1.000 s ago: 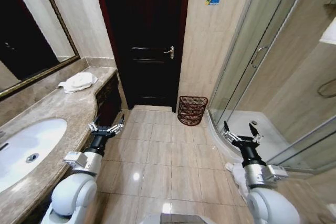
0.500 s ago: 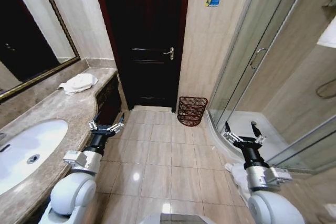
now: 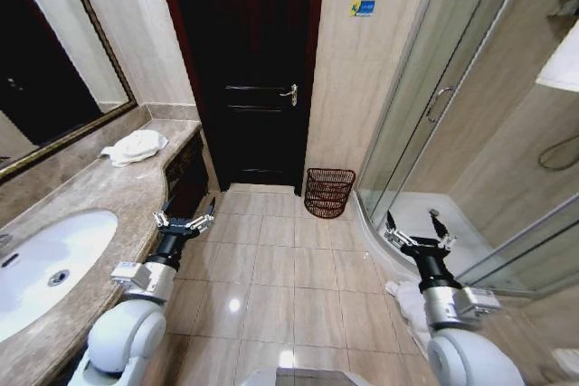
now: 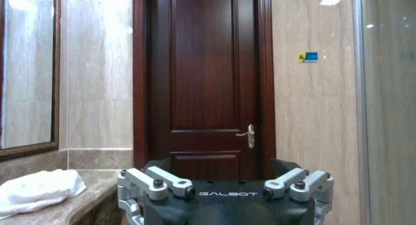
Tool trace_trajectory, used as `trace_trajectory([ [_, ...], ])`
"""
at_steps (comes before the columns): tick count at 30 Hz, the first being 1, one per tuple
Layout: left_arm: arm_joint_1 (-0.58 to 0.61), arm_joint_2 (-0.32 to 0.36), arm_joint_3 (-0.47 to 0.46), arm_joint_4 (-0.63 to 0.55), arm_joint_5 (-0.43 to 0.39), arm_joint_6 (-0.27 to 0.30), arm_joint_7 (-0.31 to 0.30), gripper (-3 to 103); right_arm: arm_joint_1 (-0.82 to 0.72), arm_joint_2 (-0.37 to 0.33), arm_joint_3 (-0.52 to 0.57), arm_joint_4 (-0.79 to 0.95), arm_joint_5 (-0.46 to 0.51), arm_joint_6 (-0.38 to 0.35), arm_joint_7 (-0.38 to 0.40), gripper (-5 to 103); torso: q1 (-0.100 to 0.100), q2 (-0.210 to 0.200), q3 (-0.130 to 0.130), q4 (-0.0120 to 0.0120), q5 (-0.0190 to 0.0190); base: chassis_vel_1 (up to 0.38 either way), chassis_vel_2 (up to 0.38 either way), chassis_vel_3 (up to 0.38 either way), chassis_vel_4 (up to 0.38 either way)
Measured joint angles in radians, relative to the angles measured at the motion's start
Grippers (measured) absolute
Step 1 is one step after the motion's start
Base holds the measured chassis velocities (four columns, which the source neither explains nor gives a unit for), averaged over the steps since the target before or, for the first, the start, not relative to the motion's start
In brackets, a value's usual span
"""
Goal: Discard the used towel into the hamper.
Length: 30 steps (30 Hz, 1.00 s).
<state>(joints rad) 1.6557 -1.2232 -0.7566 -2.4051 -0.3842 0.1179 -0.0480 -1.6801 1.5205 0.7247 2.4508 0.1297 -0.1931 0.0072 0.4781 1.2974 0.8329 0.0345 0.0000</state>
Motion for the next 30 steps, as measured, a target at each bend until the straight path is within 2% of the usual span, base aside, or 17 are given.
trace_trajectory([
  [6, 0.006, -0.008, 0.001, -0.005, 0.009, 0.000, 0.000, 100, 0.000, 0.000, -0.001, -0.006, 0.001, 0.001, -0.003, 100, -0.001, -0.001, -0.001, -0.0001, 0.0001, -0.074, 0.050, 0.059, -0.054],
  [19, 0.020, -0.020, -0.004, -0.004, 0.016, -0.020, -0.005, 100, -0.001, -0.003, 0.004, -0.024, -0.001, 0.034, -0.029, 100, -0.001, -0.006, -0.003, -0.0001, -0.0001, -0.157, 0.162, 0.157, -0.141],
  [30, 0.019, -0.025, 0.004, -0.001, 0.019, -0.019, -0.005, 100, 0.008, -0.003, 0.003, -0.040, 0.008, 0.032, -0.029, 100, -0.004, -0.007, -0.004, -0.0001, 0.0000, -0.016, 0.024, 0.017, -0.022],
])
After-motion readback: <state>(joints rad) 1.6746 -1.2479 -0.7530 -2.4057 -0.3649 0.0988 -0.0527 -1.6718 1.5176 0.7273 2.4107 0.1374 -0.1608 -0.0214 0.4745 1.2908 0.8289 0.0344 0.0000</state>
